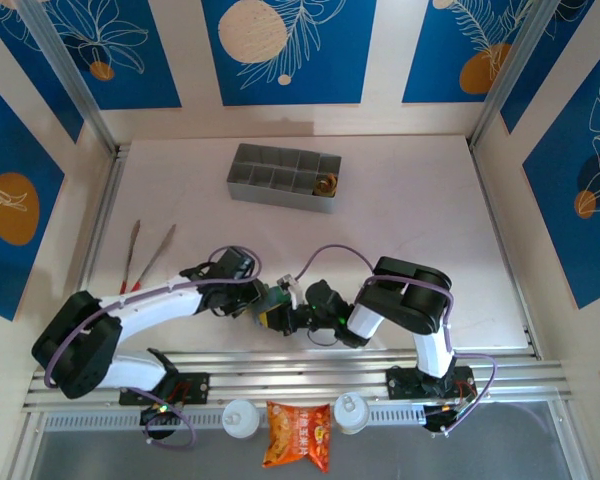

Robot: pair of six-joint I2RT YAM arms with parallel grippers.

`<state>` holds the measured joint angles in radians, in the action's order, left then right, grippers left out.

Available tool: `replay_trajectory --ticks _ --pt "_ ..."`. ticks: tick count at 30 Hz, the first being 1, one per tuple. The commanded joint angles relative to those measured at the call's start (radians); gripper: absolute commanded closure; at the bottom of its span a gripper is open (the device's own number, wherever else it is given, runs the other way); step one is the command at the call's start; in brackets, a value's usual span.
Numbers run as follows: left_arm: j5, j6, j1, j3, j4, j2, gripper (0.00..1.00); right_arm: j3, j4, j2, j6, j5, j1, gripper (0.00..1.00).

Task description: Roll the socks

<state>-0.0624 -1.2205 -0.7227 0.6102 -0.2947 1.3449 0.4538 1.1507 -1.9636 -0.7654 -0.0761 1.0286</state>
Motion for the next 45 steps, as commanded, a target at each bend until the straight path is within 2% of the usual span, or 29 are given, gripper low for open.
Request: replay_trajectory --ticks 1,3,5,9,12,15,21,23,26,30,32,36,39,42,45 --pt "-0.023 0.028 -0.053 -0.026 -0.066 0.063 0.51 -0.038 -0.766 -0.191 0.009 0.067 -0.015 1.00" --pt "-0.017 0.029 -0.071 -0.030 -0.076 0.084 0.50 -0.015 -0.809 -0.192 0.023 0.068 -0.020 1.00" --pt "-0.006 0.019 -0.078 -0.035 -0.090 0.072 0.44 0.005 -0.848 -0.192 0.031 0.073 -0.027 1.00" --pt "0.047 -0.025 -0.076 -0.038 -0.126 -0.051 0.32 0.012 -0.871 -0.192 0.035 0.069 -0.041 1.00" --pt "0.060 -0.023 -0.067 -0.027 -0.137 -0.099 0.31 0.011 -0.880 -0.195 0.039 0.067 -0.045 1.00" --pt "0.026 -0.010 -0.058 -0.033 -0.121 -0.062 0.41 0.006 -0.879 -0.200 0.046 0.060 -0.051 1.00" --pt "0.020 0.013 -0.057 -0.026 -0.092 0.038 0.51 0.011 -0.886 -0.205 0.066 0.052 -0.062 1.00" --pt "0.023 0.040 -0.057 -0.001 -0.096 0.083 0.65 0.013 -0.889 -0.206 0.069 0.055 -0.062 1.00" --pt "0.001 0.064 -0.057 0.031 -0.147 0.171 0.98 0.017 -0.907 -0.192 0.093 0.077 -0.063 1.00" --pt "-0.017 0.039 -0.049 -0.011 -0.201 0.193 1.00 0.098 -1.004 -0.110 0.271 0.125 -0.065 1.00" --pt "0.002 0.005 -0.031 -0.044 -0.251 0.144 1.00 0.173 -1.071 -0.057 0.401 0.138 -0.071 0.95" --pt "0.045 -0.105 0.003 -0.104 -0.346 0.020 1.00 0.368 -1.153 -0.009 0.716 0.088 -0.059 0.78" --pt "0.035 -0.207 0.003 -0.133 -0.334 -0.016 1.00 0.406 -1.088 0.069 0.922 0.038 -0.035 0.62" --pt "0.006 -0.300 -0.007 -0.107 -0.312 0.042 1.00 0.382 -1.037 0.192 1.032 0.016 -0.035 0.55" --pt "0.006 -0.337 -0.033 -0.011 -0.354 0.159 1.00 0.315 -1.007 0.330 1.026 0.035 -0.050 0.54"
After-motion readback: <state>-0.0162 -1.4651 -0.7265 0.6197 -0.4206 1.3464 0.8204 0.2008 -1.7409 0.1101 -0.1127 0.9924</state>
